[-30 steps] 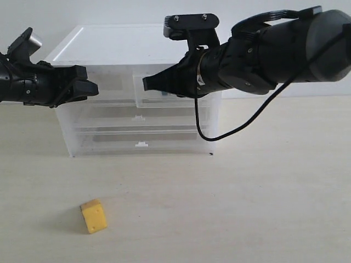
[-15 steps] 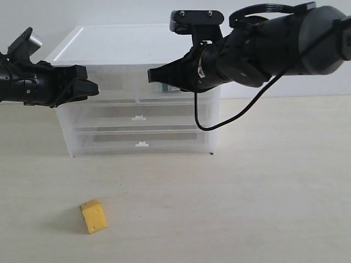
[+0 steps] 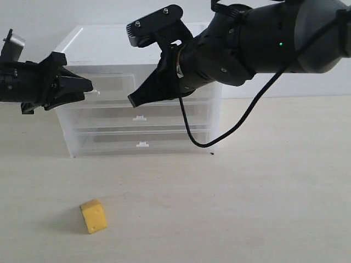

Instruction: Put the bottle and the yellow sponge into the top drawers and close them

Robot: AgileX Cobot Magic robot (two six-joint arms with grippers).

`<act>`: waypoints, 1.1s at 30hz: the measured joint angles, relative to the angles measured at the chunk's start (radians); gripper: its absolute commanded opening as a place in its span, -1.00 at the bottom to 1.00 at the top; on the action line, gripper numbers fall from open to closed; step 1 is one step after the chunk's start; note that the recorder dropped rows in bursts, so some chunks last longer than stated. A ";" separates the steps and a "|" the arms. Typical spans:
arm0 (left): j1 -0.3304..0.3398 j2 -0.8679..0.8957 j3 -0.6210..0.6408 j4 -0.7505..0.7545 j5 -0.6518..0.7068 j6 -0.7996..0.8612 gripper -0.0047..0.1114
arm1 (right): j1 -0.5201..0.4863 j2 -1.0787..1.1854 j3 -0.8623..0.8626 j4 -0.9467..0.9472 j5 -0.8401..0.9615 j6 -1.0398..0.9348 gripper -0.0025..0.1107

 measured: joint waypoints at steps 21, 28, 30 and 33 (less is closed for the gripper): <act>0.040 0.167 -0.004 -0.147 0.297 -0.004 -0.31 | 0.000 -0.004 0.000 -0.157 0.034 0.115 -0.96; 0.041 0.220 -0.055 -0.173 0.308 -0.001 -0.31 | 0.000 0.013 0.000 -0.181 0.034 0.134 -0.96; 0.041 0.235 -0.074 -0.173 0.319 -0.001 -0.31 | 0.000 0.023 0.000 -0.187 0.034 0.134 -0.96; 0.041 0.244 -0.092 -0.173 0.321 -0.001 -0.31 | 0.000 0.036 0.000 -0.199 0.029 0.138 -0.96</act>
